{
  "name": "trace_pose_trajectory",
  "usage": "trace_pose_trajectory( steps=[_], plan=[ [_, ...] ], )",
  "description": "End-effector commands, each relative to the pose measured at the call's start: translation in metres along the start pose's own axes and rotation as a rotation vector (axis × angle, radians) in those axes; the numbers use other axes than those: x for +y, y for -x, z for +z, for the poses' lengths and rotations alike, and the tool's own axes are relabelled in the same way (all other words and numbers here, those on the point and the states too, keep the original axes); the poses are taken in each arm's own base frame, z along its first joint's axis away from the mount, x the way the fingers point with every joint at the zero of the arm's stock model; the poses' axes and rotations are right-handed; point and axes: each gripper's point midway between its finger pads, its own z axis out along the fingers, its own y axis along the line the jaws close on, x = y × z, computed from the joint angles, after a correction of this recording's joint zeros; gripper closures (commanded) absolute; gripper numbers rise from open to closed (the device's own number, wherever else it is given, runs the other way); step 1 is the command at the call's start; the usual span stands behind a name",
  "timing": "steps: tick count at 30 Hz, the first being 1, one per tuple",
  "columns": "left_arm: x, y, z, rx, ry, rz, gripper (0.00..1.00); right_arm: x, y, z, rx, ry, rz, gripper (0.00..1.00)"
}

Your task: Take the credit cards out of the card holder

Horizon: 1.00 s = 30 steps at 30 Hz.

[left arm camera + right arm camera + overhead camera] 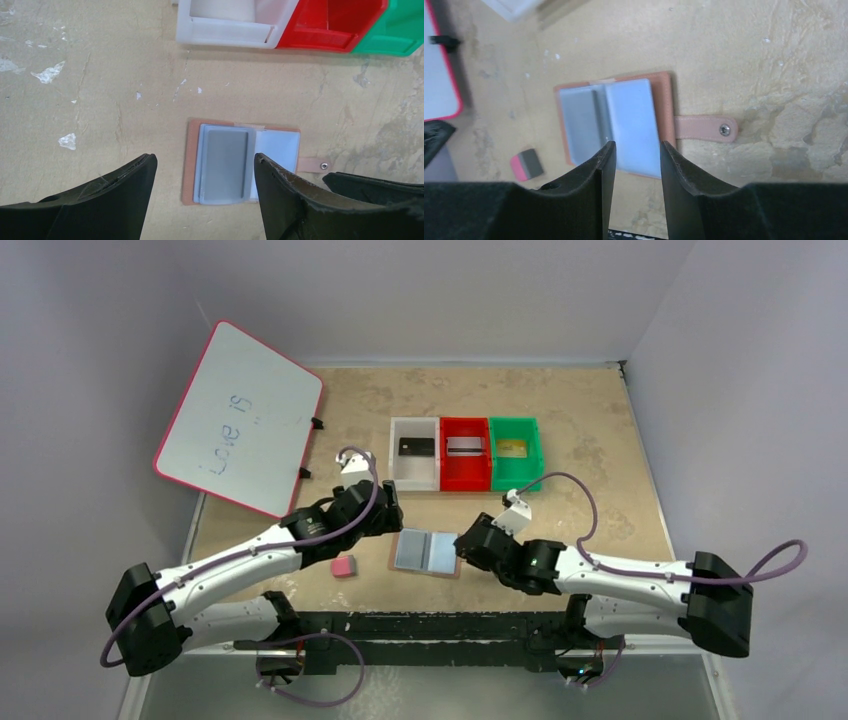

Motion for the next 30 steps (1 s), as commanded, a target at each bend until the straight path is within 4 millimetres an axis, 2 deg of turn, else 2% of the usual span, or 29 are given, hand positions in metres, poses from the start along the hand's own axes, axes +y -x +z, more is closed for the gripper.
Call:
trace_pose_trajectory(
  steps=[1,4,7,9,11,17,21,24,30],
  plan=[
    [-0.023,0.012,0.000,-0.049,-0.084,-0.044,0.30,0.023,0.020,-0.008,-0.067,0.107,0.013,0.59],
    [-0.042,-0.009,0.010,0.026,-0.181,-0.046,0.32,0.031,0.022,-0.010,-0.071,0.135,0.031,0.59],
    [-0.035,-0.026,0.024,0.064,-0.111,-0.056,0.38,0.040,0.021,-0.010,-0.070,0.174,-0.020,0.60],
    [-0.023,-0.022,0.025,0.017,-0.040,-0.082,0.38,0.055,0.014,-0.011,-0.039,0.248,-0.063,0.56],
    [-0.008,-0.007,0.020,-0.064,0.025,-0.130,0.38,0.066,0.003,-0.007,-0.001,0.275,-0.120,0.54],
    [0.041,0.025,-0.010,-0.249,0.171,-0.243,0.36,0.090,-0.012,0.017,0.034,0.176,-0.304,0.46],
    [0.061,0.034,-0.027,-0.307,0.213,-0.279,0.34,0.092,-0.027,0.034,0.065,0.107,-0.362,0.44],
    [0.067,0.037,-0.034,-0.322,0.221,-0.287,0.34,0.086,-0.034,0.044,0.076,0.051,-0.381,0.43],
    [0.073,0.036,-0.039,-0.323,0.230,-0.290,0.34,0.076,-0.047,0.055,0.101,-0.009,-0.439,0.35]
  ],
)
